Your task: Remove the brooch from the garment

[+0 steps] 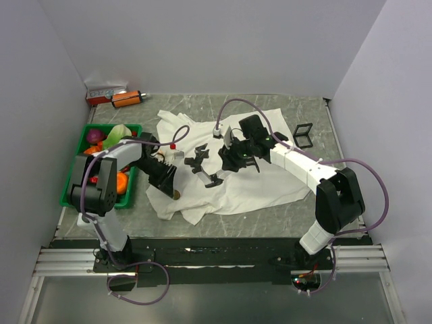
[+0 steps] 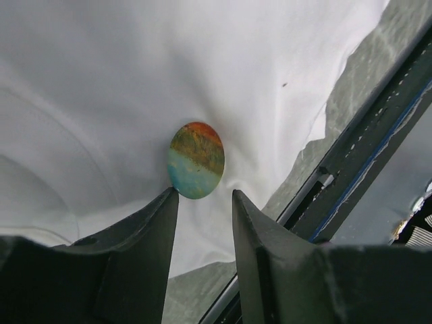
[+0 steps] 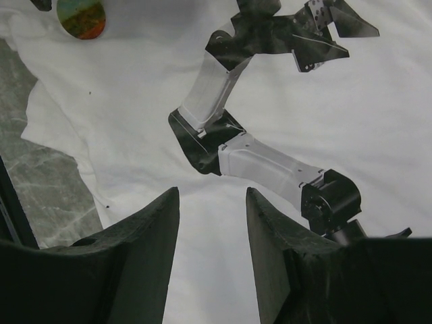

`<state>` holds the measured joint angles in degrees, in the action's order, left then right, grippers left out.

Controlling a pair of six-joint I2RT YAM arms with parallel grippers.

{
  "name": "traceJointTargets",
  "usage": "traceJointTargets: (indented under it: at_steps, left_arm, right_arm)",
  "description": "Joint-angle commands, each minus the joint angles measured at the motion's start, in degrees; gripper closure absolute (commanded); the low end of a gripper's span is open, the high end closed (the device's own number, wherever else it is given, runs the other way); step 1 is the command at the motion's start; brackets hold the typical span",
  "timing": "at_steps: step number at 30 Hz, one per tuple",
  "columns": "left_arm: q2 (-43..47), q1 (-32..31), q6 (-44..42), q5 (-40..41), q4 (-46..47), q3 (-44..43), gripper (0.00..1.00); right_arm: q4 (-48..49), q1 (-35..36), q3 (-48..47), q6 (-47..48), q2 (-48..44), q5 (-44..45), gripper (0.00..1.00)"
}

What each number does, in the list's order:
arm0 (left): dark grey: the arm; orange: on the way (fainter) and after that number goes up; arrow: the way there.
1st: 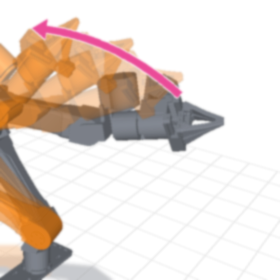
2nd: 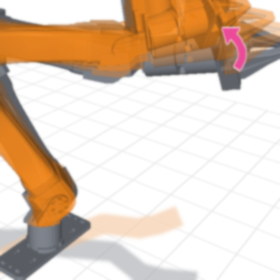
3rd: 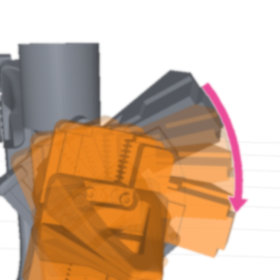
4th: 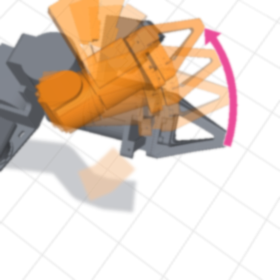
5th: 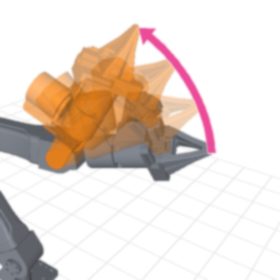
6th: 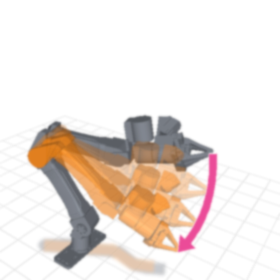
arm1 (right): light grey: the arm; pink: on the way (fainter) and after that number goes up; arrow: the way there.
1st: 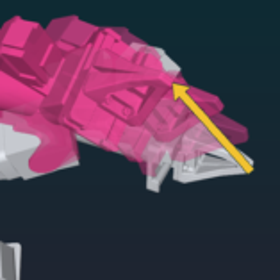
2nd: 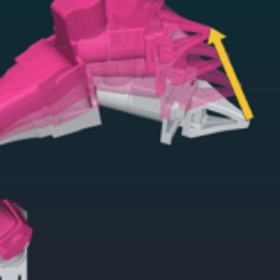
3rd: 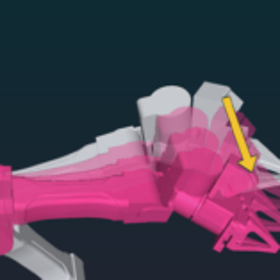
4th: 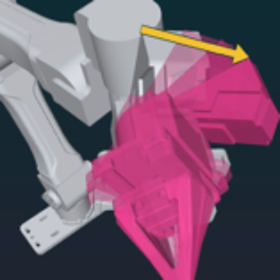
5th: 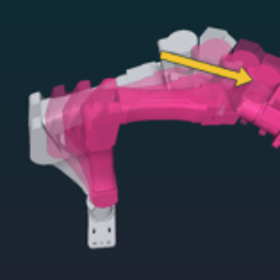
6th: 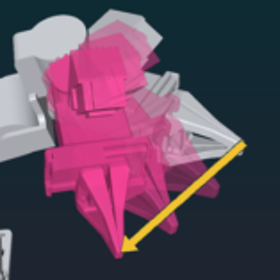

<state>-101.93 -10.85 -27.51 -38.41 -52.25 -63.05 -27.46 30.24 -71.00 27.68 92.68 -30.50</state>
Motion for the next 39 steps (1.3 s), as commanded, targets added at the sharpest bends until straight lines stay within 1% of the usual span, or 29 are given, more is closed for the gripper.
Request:
traceJointTargets:
  at_steps: [1,7,14,15,17,18,19,21,22,23,24,25,32,33,36,37,38,39]
  left_arm:
    - [-1.3,-0.7,-2.9,-5.2,-3.0,-3.7,0.58]
    - [-4.0,-1.6,-4.0,-6.4,-4.6,-5.9,0.60]
    - [-5.1,-3.4,-2.8,-8.3,-4.0,-7.3,0.69]
    - [-5.2,-3.7,-2.5,-8.8,-3.8,-7.3,0.72]
    - [-4.9,-4.3,0.3,-7.9,-2.1,-6.7,0.76]
    - [-4.4,-5.0,1.5,-7.4,-1.1,-6.5,0.80]
    - [-2.9,-5.5,4.7,-5.7,-0.1,-5.9,0.82]
    - [-1.0,-6.1,9.0,-3.3,4.6,-5.0,0.88]
    - [1.1,-6.2,13.9,-0.4,6.1,-4.1,0.90]
    - [1.9,-6.4,15.9,0.6,8.4,-3.9,0.92]
    - [2.6,-6.5,17.7,1.9,9.0,-4.0,0.97]
    - [3.5,-6.6,20.6,3.3,9.4,-4.3,0.99]
    - [4.8,-8.4,27.1,18.0,10.3,-7.9,0.99]
    - [4.9,-9.4,29.2,21.7,10.6,-8.5,0.99]
    - [3.2,-12.6,31.9,26.9,11.3,-9.4,0.99]
    - [2.3,-13.4,33.1,26.9,11.6,-9.6,0.98]
    - [1.7,-14.4,33.6,26.7,11.7,-9.9,0.93]
    - [1.4,-16.4,34.0,26.6,11.7,-10.4,0.83]
  right_arm:
    - [1.3,0.4,0.4,-0.3,-1.6,0.5,0.49]
    - [1.5,0.5,1.1,-0.3,-2.2,1.0,0.48]
    - [1.7,0.6,1.7,-1.0,-2.4,1.1,0.49]
    - [1.9,0.6,1.7,-1.6,-2.3,1.3,0.49]
    - [3.2,0.6,1.7,-4.4,-2.1,2.0,0.49]
    - [3.5,0.6,1.6,-5.4,-1.5,2.6,0.49]
    - [3.6,0.6,1.4,-6.8,-1.3,3.2,0.49]
    - [4.6,0.6,1.3,-8.3,-0.8,4.2,0.50]
    - [4.9,0.7,1.0,-9.3,-0.7,4.7,0.50]
    - [5.0,0.6,0.5,-9.7,-0.6,5.4,0.50]
    - [5.4,0.5,0.4,-10.1,-0.1,5.6,0.50]
    - [5.7,0.6,0.2,-10.7,0.0,6.0,0.50]
    - [7.2,0.6,0.3,-13.0,0.7,7.0,0.51]
    - [7.3,0.5,0.4,-13.2,0.7,7.0,0.51]
    - [7.7,0.6,1.2,-13.9,0.2,7.9,0.51]
    - [7.7,0.5,1.5,-14.1,0.0,8.3,0.51]
    - [7.7,0.5,2.0,-14.2,-0.2,9.0,0.51]
    - [7.5,0.5,2.2,-14.3,-0.8,9.2,0.51]
